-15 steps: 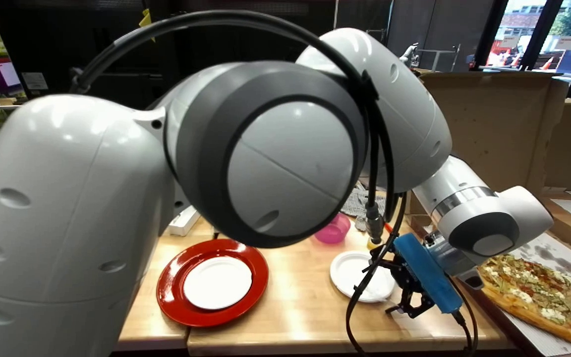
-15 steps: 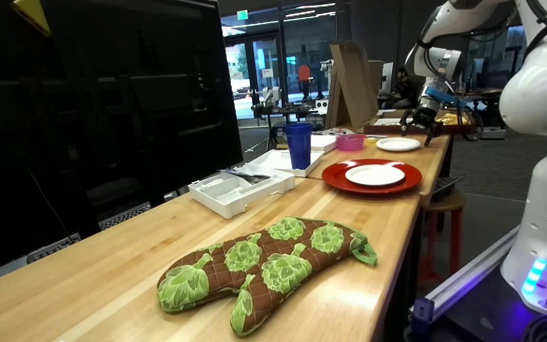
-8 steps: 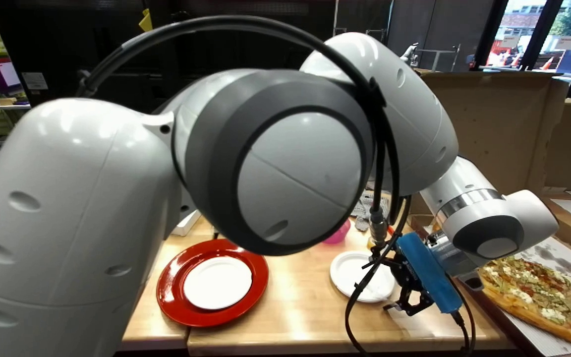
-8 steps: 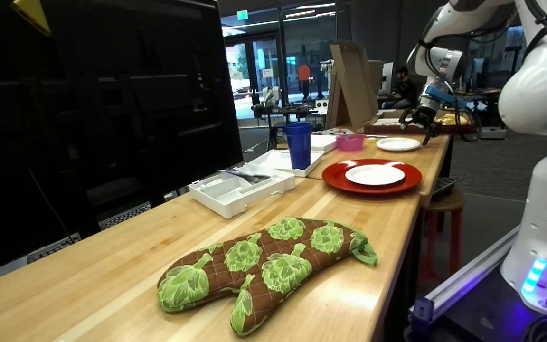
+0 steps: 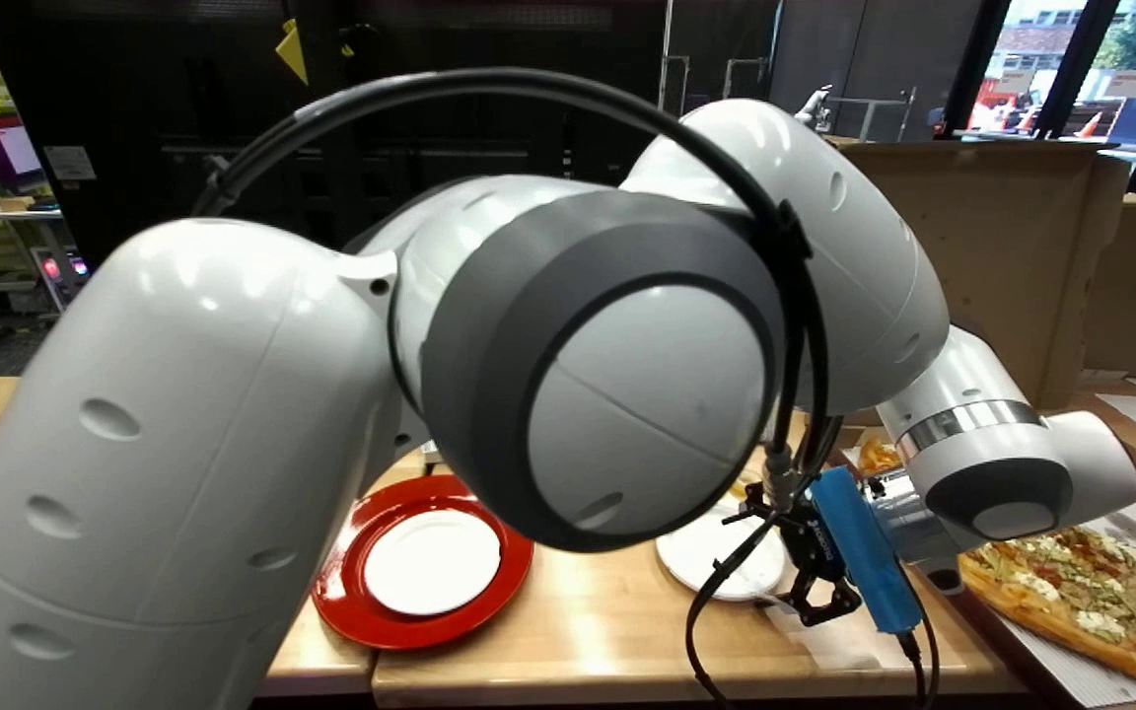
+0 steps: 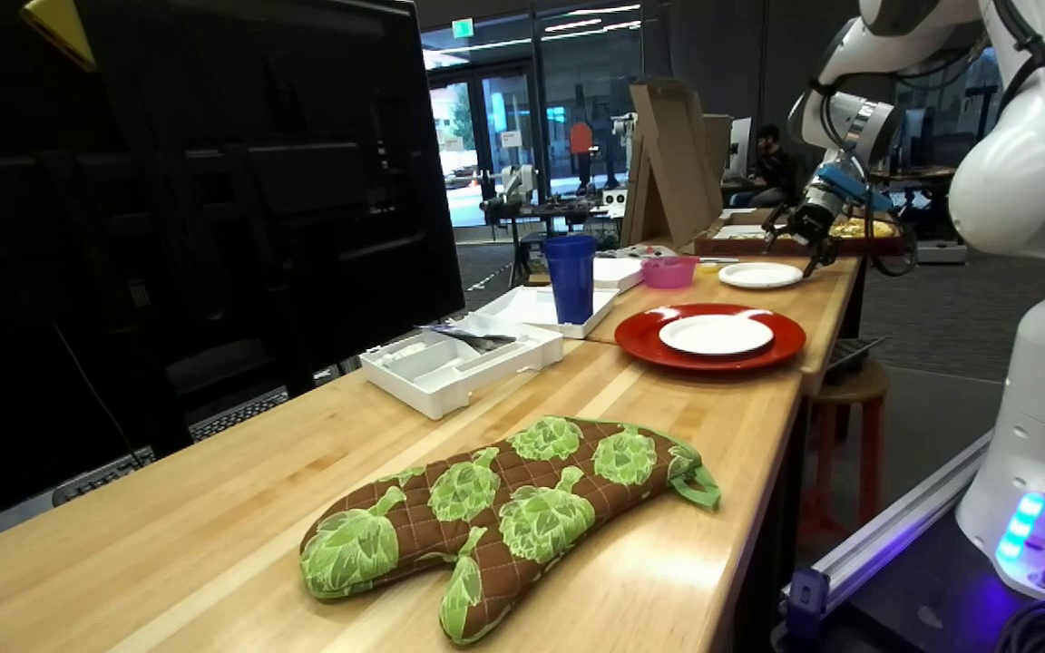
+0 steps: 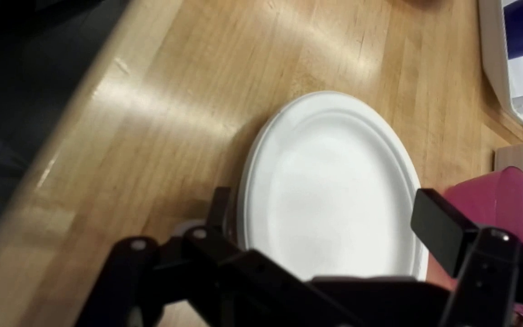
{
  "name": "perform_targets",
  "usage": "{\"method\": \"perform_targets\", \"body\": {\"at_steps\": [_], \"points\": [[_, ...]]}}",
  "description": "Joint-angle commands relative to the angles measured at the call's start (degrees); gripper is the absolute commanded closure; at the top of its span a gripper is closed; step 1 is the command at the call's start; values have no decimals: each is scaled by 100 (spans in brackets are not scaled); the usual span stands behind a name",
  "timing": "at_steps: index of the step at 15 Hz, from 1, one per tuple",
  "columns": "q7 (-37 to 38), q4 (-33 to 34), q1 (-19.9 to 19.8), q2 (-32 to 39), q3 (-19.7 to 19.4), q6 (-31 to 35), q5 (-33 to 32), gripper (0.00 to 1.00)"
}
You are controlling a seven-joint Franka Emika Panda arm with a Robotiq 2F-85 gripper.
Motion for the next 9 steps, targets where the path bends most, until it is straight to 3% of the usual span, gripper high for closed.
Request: {"method": "perform_targets", "body": {"at_steps": [1, 6, 7, 9], "points": [[-60, 240, -167, 151, 94, -236, 120, 2], [-78, 393, -198, 260, 145, -360, 109, 6], [-80, 419, -198, 274, 150, -388, 104, 11], [-85, 486, -202, 317, 171, -445, 97, 30]]}}
